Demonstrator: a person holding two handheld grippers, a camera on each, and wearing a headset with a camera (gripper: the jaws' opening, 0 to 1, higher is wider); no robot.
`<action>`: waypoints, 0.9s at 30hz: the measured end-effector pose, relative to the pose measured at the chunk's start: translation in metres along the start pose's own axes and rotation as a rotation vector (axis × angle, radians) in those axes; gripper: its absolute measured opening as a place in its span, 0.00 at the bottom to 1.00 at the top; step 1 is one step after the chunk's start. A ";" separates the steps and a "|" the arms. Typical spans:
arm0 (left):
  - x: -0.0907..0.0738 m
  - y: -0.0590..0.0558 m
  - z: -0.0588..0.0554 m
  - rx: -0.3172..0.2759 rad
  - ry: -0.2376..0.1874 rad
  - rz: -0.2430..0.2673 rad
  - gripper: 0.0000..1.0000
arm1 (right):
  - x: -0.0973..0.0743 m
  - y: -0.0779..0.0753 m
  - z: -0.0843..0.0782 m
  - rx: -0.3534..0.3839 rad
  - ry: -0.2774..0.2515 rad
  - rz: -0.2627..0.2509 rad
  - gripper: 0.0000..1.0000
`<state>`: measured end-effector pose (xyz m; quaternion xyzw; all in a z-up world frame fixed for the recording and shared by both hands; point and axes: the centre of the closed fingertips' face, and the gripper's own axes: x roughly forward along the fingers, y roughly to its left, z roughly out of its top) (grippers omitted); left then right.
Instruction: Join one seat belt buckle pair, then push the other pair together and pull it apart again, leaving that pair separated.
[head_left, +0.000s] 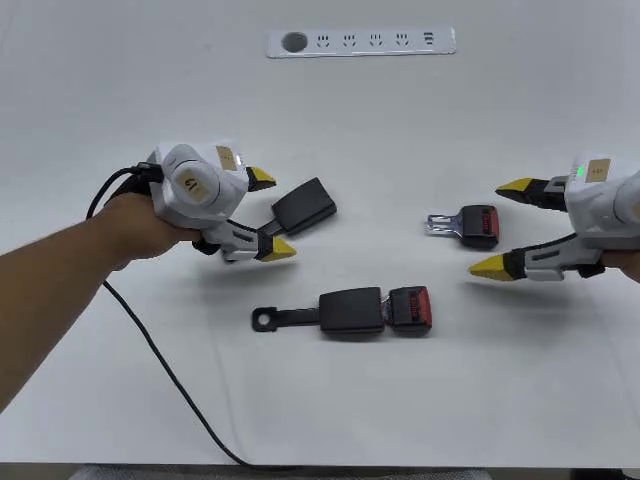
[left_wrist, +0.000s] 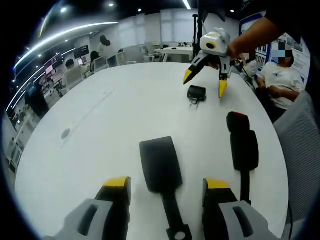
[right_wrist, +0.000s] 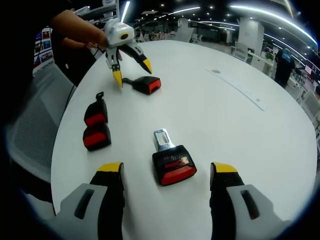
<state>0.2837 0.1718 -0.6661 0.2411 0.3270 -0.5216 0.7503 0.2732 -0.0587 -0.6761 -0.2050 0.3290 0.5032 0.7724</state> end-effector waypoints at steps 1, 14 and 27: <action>0.001 0.000 0.000 -0.001 0.003 -0.002 0.57 | 0.000 -0.001 -0.001 0.008 0.002 0.003 0.70; 0.015 0.005 -0.016 -0.035 0.025 -0.032 0.54 | 0.012 -0.003 -0.014 0.009 0.047 0.044 0.63; 0.019 0.013 -0.013 -0.014 0.005 -0.048 0.43 | 0.018 -0.002 -0.009 -0.017 0.040 0.050 0.55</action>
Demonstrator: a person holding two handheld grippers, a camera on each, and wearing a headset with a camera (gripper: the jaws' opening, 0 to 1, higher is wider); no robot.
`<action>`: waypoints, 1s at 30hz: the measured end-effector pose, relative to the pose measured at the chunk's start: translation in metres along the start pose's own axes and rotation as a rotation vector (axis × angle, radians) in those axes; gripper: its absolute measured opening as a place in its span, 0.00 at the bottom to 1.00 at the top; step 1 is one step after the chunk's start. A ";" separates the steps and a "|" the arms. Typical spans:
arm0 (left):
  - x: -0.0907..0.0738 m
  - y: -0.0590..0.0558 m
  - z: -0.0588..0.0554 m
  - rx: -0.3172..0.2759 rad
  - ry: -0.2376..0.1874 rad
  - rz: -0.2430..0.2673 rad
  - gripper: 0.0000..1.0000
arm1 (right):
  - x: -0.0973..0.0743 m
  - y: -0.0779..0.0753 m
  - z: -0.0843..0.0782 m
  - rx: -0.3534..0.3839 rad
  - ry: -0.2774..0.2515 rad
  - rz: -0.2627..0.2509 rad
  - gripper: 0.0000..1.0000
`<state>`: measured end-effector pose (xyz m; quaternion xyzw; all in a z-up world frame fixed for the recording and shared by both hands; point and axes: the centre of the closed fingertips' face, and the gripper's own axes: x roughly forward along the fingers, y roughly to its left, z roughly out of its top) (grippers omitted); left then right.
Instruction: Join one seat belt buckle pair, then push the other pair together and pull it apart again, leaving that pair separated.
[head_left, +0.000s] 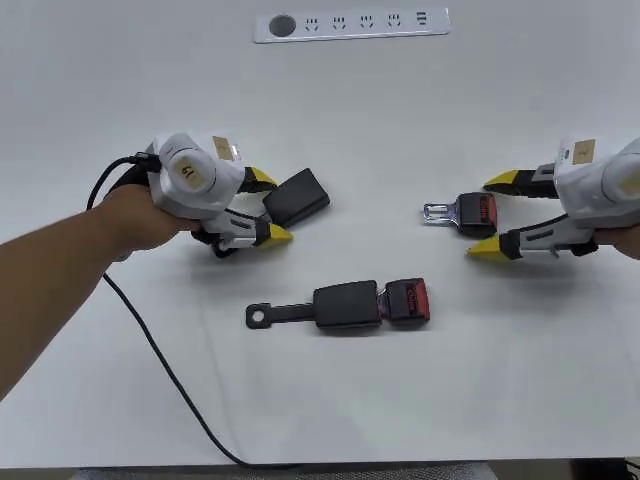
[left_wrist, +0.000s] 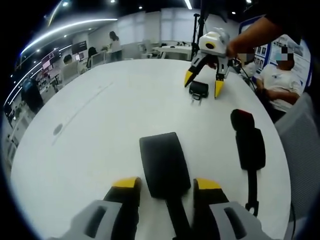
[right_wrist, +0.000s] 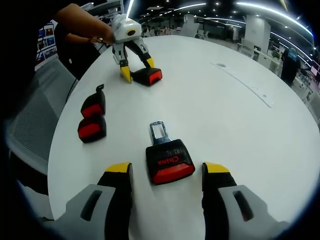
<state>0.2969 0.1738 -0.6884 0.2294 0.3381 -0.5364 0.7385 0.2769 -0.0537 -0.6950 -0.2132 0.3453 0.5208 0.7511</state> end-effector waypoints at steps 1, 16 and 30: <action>0.000 -0.001 0.002 0.013 -0.004 -0.009 0.41 | 0.000 0.000 0.000 0.000 0.002 0.002 0.54; 0.004 -0.011 0.014 0.158 0.050 -0.145 0.34 | 0.001 0.001 0.003 -0.074 0.038 0.015 0.34; 0.011 -0.013 0.014 0.245 0.091 -0.225 0.33 | 0.002 -0.001 0.006 -0.077 0.023 0.030 0.34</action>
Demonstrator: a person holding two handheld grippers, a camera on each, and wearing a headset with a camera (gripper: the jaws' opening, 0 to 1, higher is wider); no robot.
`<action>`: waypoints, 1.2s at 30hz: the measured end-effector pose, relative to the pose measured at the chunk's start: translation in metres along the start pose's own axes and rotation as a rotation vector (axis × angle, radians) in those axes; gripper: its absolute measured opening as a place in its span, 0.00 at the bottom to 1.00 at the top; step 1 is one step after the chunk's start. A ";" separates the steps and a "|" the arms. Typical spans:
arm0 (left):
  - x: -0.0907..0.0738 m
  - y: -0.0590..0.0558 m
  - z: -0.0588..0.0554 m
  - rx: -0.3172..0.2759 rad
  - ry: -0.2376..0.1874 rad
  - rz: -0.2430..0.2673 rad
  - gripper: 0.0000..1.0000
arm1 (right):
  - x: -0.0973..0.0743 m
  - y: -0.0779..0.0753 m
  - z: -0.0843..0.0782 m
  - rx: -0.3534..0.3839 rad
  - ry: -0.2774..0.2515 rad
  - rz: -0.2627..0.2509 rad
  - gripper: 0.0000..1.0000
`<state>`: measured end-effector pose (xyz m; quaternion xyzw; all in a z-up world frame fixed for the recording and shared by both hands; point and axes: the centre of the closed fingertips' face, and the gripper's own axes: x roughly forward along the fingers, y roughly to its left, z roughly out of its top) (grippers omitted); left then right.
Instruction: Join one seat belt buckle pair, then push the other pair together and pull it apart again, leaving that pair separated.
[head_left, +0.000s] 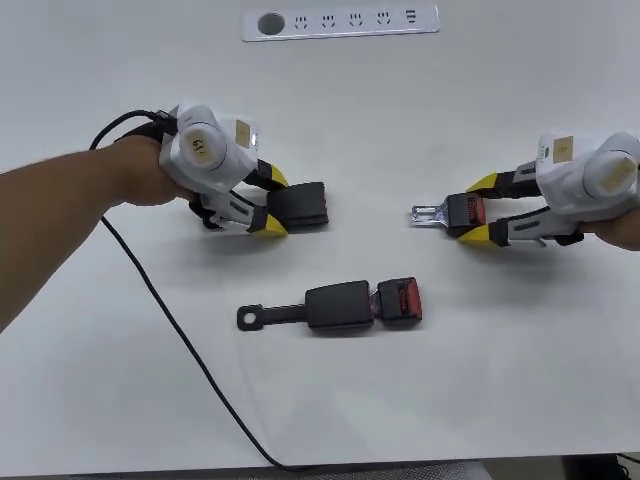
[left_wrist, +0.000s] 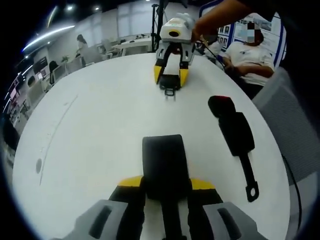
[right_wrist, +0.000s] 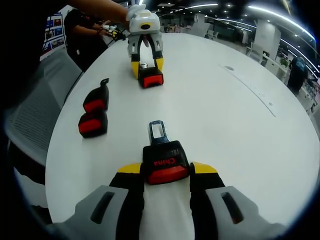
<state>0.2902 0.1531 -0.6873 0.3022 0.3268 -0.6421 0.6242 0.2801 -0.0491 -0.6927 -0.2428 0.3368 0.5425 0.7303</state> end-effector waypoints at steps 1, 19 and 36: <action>0.000 0.000 0.000 0.000 0.000 0.000 0.33 | 0.000 0.000 0.000 0.000 -0.001 -0.001 0.34; 0.003 0.003 -0.003 -0.021 -0.001 0.009 0.33 | 0.026 -0.002 0.027 -0.021 -0.037 0.025 0.34; 0.002 0.001 -0.002 -0.020 0.010 0.010 0.33 | 0.051 0.002 0.058 -0.035 -0.077 0.034 0.34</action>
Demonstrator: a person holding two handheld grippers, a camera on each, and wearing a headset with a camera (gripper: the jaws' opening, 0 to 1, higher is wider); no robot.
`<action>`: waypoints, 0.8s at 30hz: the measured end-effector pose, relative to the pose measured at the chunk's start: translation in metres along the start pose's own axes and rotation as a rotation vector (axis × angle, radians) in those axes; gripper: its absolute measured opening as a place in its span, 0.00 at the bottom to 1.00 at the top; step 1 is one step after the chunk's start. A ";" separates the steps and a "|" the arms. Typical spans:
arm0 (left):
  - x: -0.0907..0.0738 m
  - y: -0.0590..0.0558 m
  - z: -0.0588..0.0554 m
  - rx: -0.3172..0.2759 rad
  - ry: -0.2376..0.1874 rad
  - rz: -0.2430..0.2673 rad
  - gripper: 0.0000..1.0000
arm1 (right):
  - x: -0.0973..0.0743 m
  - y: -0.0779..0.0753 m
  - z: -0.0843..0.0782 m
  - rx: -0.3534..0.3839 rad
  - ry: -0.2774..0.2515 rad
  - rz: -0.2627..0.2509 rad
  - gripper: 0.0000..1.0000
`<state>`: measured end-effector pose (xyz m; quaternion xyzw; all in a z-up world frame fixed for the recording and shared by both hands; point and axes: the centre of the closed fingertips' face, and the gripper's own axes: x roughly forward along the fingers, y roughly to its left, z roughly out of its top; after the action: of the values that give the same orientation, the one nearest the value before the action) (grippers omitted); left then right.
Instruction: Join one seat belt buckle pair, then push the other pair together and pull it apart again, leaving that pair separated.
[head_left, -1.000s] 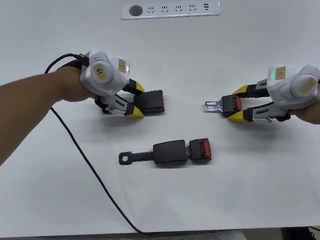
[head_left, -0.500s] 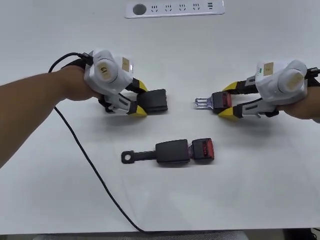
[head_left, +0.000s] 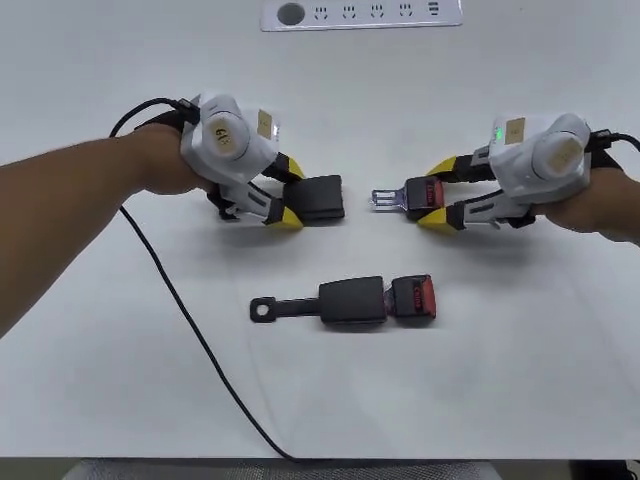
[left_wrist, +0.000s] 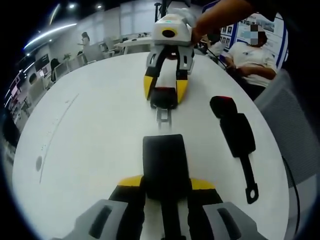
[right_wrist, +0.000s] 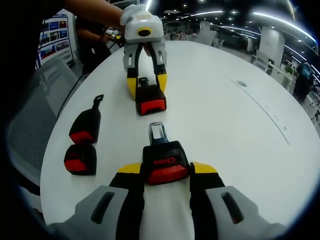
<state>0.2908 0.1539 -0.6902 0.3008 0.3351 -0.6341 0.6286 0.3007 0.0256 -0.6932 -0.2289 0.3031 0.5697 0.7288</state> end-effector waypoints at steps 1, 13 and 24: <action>0.000 0.000 0.000 0.000 0.000 0.000 0.33 | 0.002 0.001 0.002 -0.003 -0.003 0.002 0.34; -0.001 -0.001 -0.001 -0.004 -0.001 0.000 0.33 | 0.018 0.011 0.023 -0.012 -0.031 0.016 0.34; -0.001 -0.003 0.000 -0.001 0.007 -0.004 0.33 | 0.027 0.018 0.033 -0.029 -0.038 0.029 0.34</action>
<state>0.2884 0.1543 -0.6894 0.3022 0.3381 -0.6342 0.6262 0.2941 0.0710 -0.6882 -0.2242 0.2841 0.5888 0.7228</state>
